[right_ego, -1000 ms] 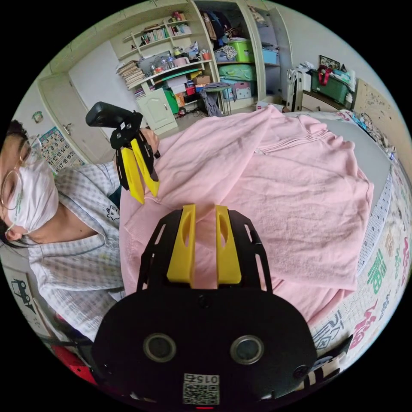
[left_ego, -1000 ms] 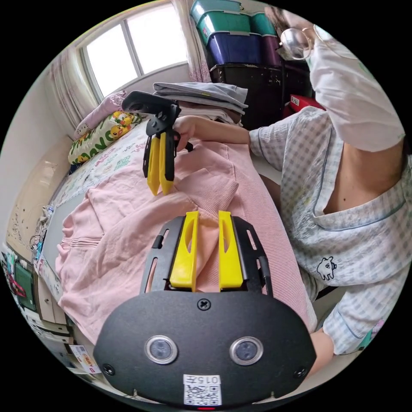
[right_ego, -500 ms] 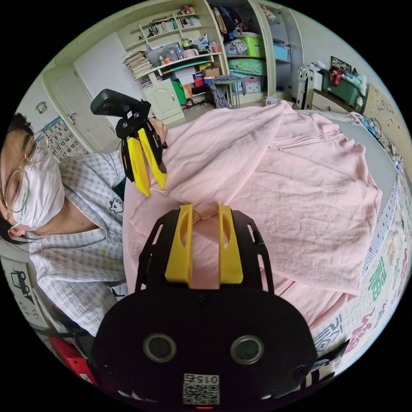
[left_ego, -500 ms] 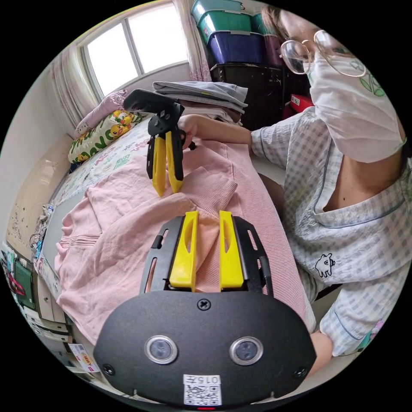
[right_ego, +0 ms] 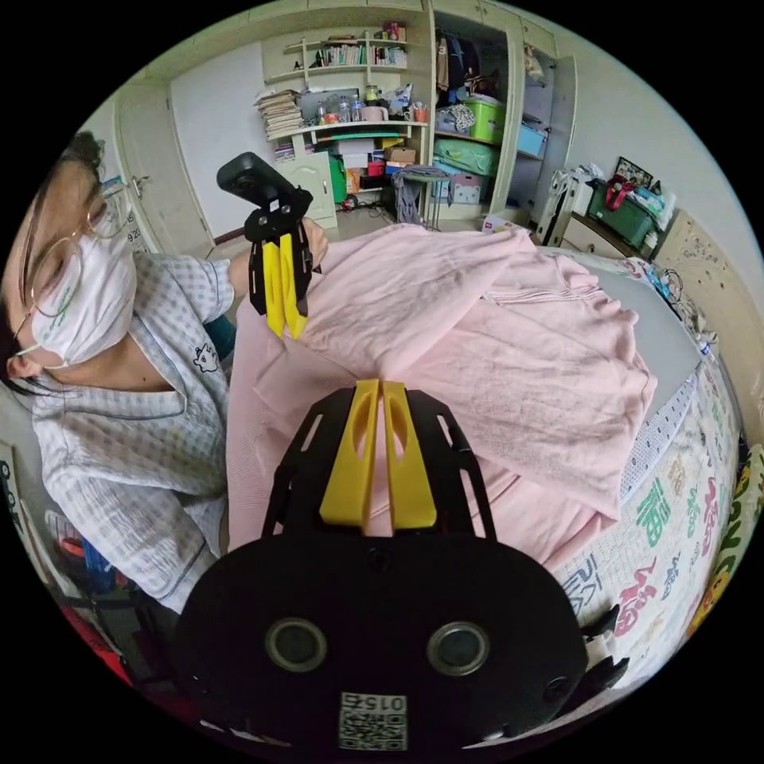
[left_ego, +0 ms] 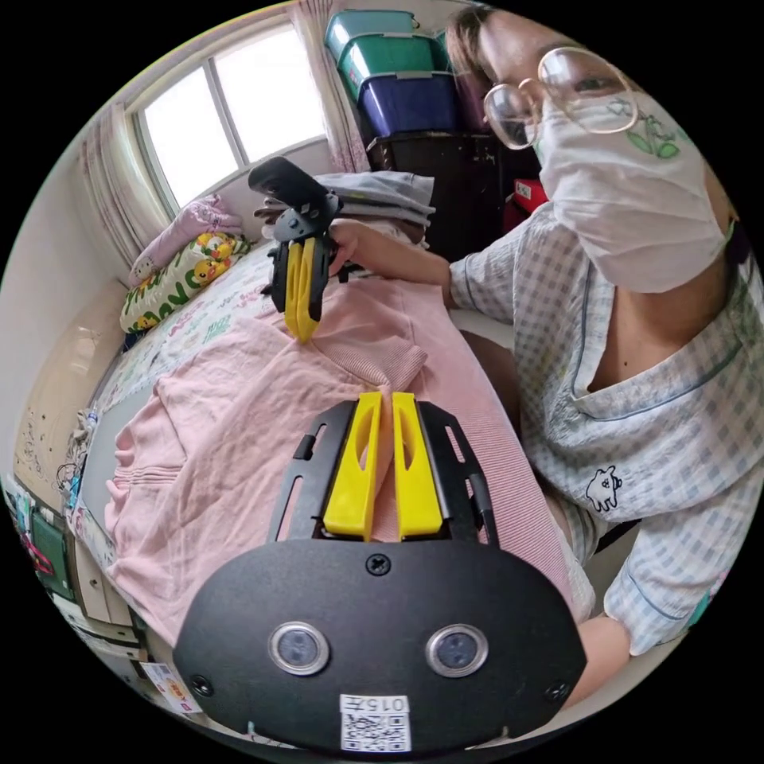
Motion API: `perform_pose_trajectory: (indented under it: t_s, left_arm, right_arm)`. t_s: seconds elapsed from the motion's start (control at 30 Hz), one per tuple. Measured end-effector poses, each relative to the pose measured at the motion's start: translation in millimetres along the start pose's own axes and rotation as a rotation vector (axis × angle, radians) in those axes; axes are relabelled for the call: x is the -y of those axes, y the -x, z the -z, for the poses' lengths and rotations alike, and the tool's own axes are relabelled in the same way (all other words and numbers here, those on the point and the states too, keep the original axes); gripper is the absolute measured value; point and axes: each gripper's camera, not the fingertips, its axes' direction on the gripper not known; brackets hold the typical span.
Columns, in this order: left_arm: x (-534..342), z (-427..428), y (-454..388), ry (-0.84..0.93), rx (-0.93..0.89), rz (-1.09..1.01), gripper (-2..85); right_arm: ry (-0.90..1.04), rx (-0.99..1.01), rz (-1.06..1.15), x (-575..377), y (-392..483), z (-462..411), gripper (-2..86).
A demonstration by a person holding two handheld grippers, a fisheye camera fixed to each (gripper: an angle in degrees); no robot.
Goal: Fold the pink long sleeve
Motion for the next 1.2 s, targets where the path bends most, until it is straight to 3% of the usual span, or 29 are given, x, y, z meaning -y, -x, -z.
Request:
perform_pose_trajectory:
  t_s: [0.33, 0.53, 0.63, 0.77, 0.97, 1.03, 1.2]
  left_arm:
    - [-48, -3, -29, -0.009, 0.022, 0.005, 1.6]
    - [-101, 25, -36, -0.133, -0.006, 0.047, 1.9]
    - [-128, 25, -38, -0.170, -0.022, 0.081, 1.7]
    - [-147, -26, -53, 0.019, 0.015, 0.090, 1.5]
    - [-193, -23, -46, -0.032, -0.021, 0.186, 1.5]
    - [-209, -3, -30, -0.024, 0.023, 0.234, 1.7]
    - [-313, 79, 82, -0.136, 0.428, 0.594, 3.5]
  right_arm:
    - [-0.055, 0.113, -0.042, -4, -19, 7, 2.2]
    - [-0.301, 0.126, -0.035, -23, -24, 46, 3.1]
    - [-0.247, 0.142, -0.031, -13, -24, 35, 0.6]
    - [-0.027, 0.061, -0.005, 17, -11, -7, -0.4]
    - [-0.085, 0.098, -0.035, 26, -24, 5, -0.8]
    - [-0.163, 0.090, -0.112, 25, -42, 26, -0.7]
    - [-0.354, -0.176, -0.370, 37, -123, 81, 4.4]
